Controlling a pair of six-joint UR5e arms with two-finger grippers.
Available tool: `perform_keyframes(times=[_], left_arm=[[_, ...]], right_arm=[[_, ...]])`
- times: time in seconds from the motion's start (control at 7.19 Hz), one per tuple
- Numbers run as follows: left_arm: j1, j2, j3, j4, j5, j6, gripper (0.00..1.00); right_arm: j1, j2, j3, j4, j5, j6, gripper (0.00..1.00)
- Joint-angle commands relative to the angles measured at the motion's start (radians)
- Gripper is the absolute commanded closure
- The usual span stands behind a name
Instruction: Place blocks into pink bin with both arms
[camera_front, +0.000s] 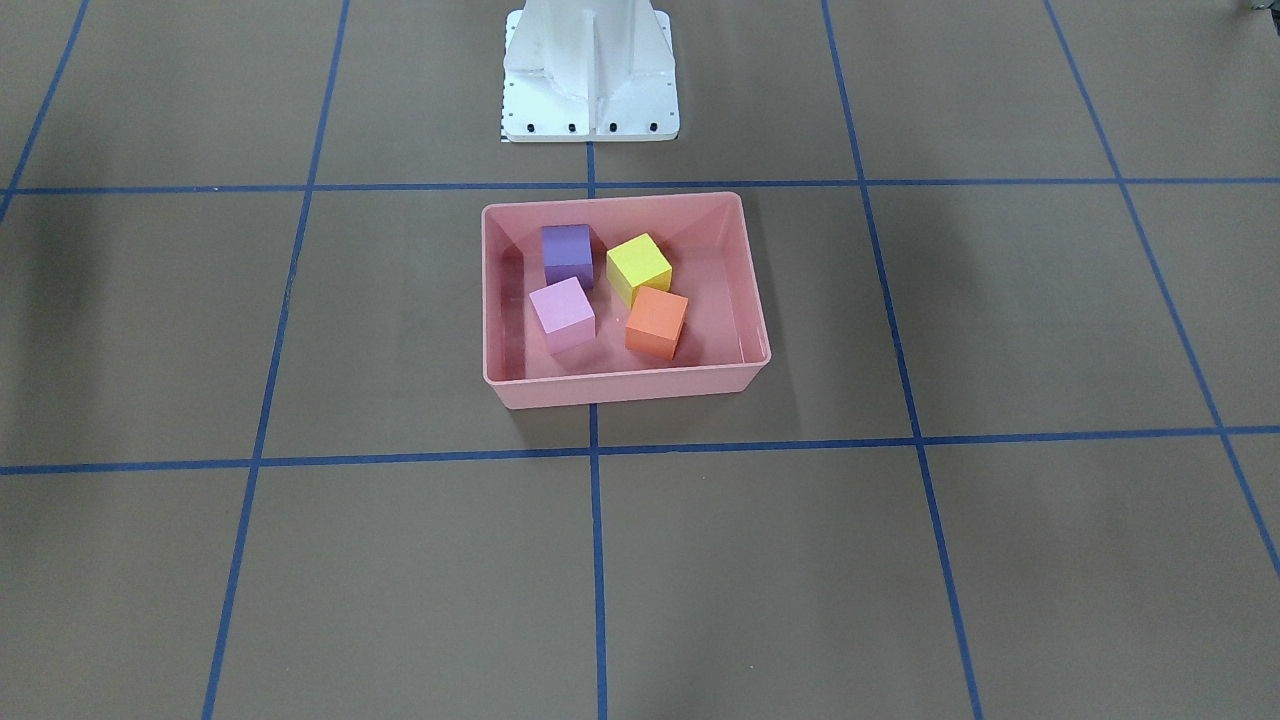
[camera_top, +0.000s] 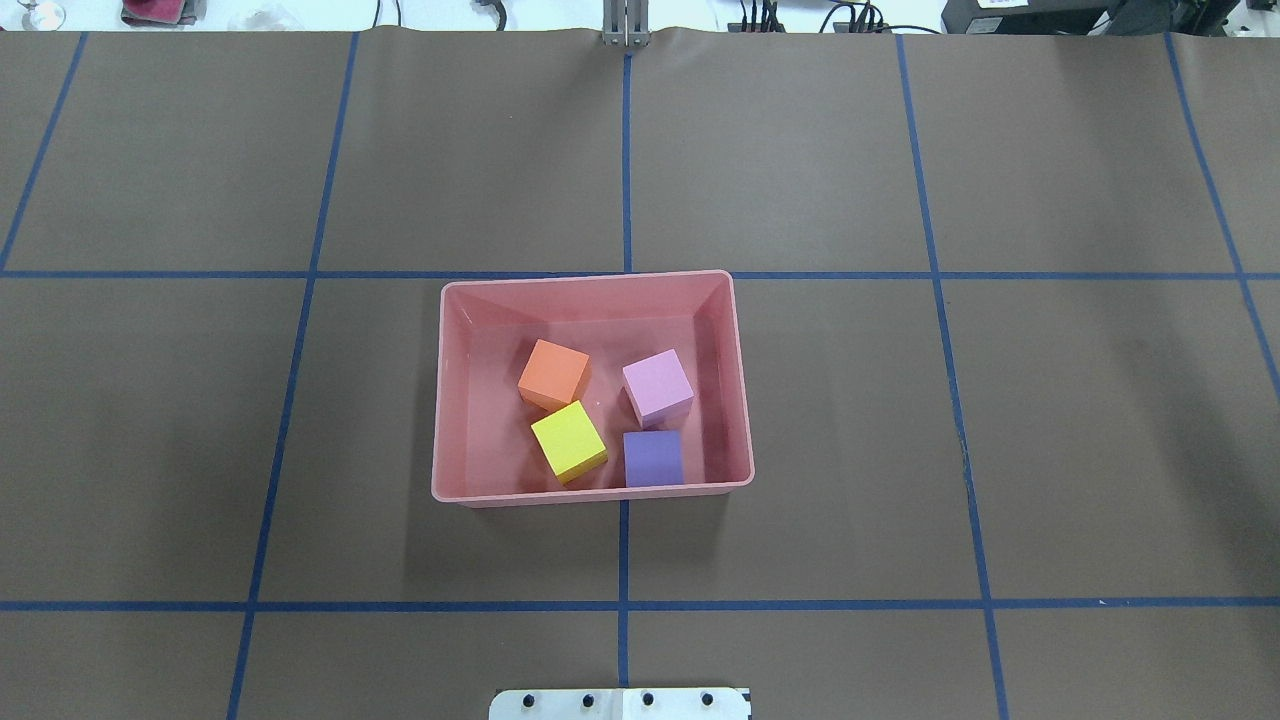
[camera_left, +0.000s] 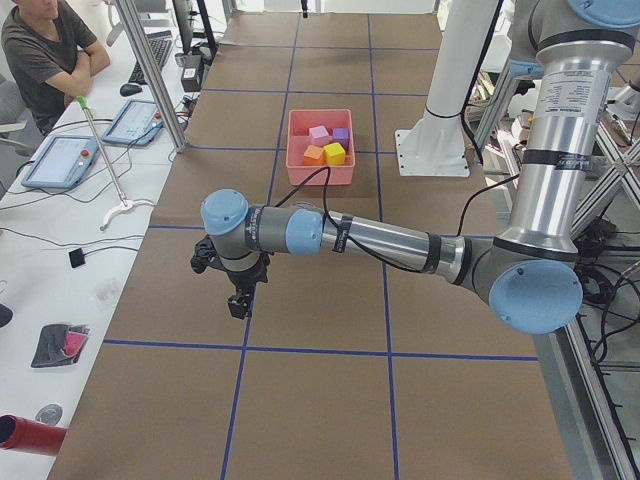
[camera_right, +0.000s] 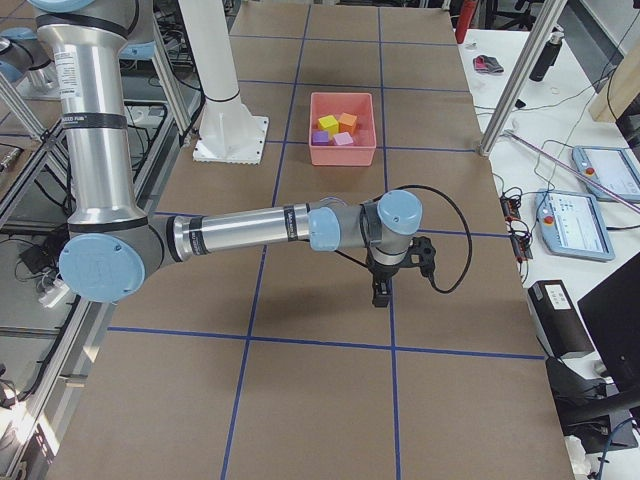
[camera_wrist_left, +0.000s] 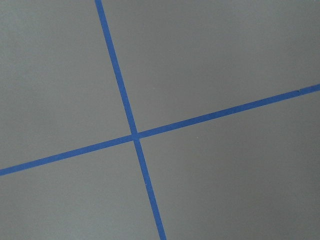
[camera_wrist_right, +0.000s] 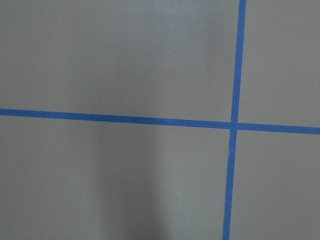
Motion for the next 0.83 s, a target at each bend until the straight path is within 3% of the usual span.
perform_keyframes(times=[0.0, 0.7], left_arm=[[-0.003, 0.002, -0.017, -0.001, 0.000, 0.001, 0.00], [-0.003, 0.001, -0.029, -0.001, -0.001, -0.001, 0.00]], right_arm=[[0.000, -0.004, -0.017, 0.007, 0.021, -0.001, 0.00], [0.000, -0.005, -0.016, 0.007, 0.021, 0.004, 0.00]])
